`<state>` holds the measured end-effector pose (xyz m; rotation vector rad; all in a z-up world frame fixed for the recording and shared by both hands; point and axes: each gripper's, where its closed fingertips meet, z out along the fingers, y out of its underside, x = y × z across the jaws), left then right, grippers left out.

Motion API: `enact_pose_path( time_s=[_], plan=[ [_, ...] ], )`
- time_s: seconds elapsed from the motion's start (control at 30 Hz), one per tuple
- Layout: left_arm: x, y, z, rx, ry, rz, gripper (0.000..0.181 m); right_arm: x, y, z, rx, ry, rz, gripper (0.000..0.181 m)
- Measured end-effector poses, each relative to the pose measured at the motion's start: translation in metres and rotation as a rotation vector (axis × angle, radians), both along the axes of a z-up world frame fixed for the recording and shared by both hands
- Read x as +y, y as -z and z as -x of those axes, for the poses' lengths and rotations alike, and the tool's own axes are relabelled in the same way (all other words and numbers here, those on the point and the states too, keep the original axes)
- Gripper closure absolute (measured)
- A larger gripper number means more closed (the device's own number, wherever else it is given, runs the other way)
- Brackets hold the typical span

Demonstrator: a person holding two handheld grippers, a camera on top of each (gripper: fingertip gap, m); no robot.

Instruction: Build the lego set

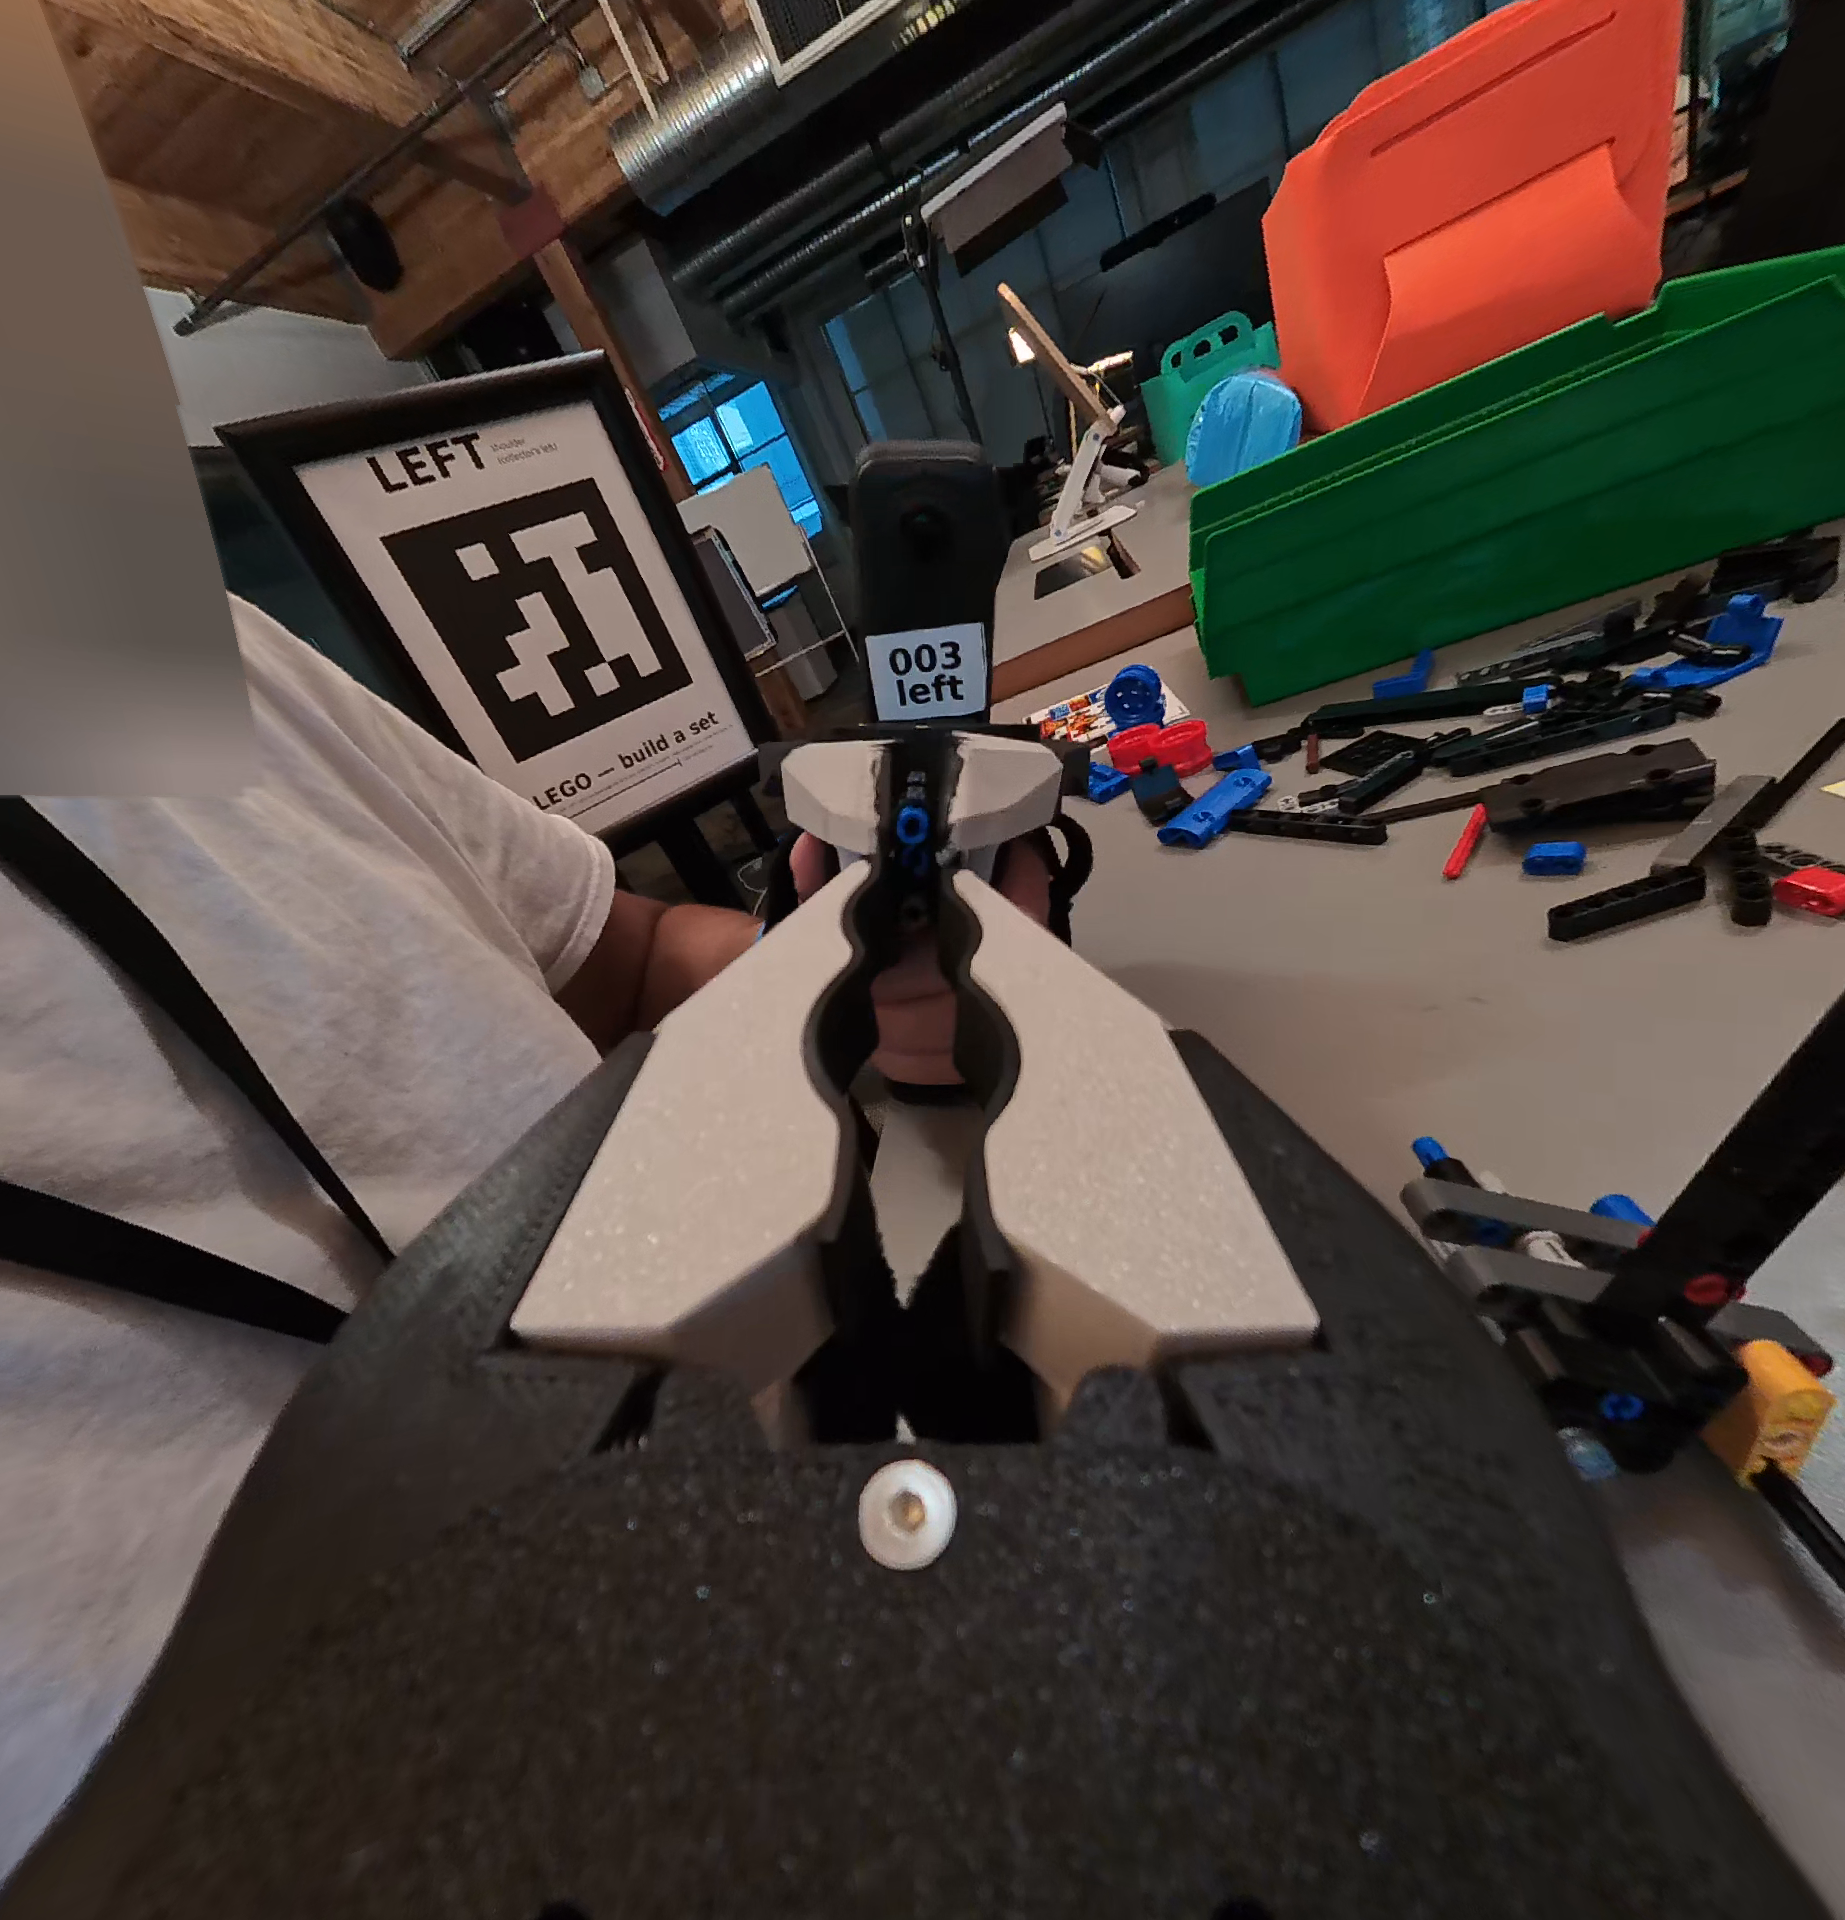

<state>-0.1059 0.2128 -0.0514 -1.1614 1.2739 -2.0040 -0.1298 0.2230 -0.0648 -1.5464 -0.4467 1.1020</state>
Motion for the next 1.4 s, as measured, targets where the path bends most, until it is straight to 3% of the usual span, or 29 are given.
enact_pose_path(
  time_s=[0.57, 0.67, 0.83, 0.97, 1.13, 1.3, 1.4],
  plan=[
    [0.002, -0.004, -0.001, -0.012, 0.022, 0.091, 0.176, 0.002, -0.004, -0.001, 0.001, 0.062, -0.068, 0.175],
    [0.012, -0.001, 0.001, 0.015, 0.005, 0.017, 0.176, 0.001, 0.004, -0.007, -0.125, 0.102, -0.071, 0.174],
    [0.057, 0.021, -0.006, 0.223, -0.014, -0.099, 0.176, 0.009, 0.028, -0.080, -0.455, 0.265, -0.015, 0.163],
    [0.077, 0.036, -0.028, 0.349, 0.020, -0.266, 0.176, 0.025, 0.062, -0.108, -0.512, 0.156, 0.177, 0.156],
    [0.079, 0.046, -0.047, 0.379, 0.127, -0.399, 0.176, 0.033, 0.067, -0.102, -0.456, -0.056, 0.300, 0.156],
    [0.075, 0.056, -0.051, 0.382, 0.209, -0.375, 0.176, 0.041, 0.066, -0.095, -0.453, -0.130, 0.305, 0.159],
    [0.072, 0.059, -0.047, 0.373, 0.227, -0.340, 0.176, 0.045, 0.070, -0.096, -0.477, -0.115, 0.279, 0.174]
  ],
)
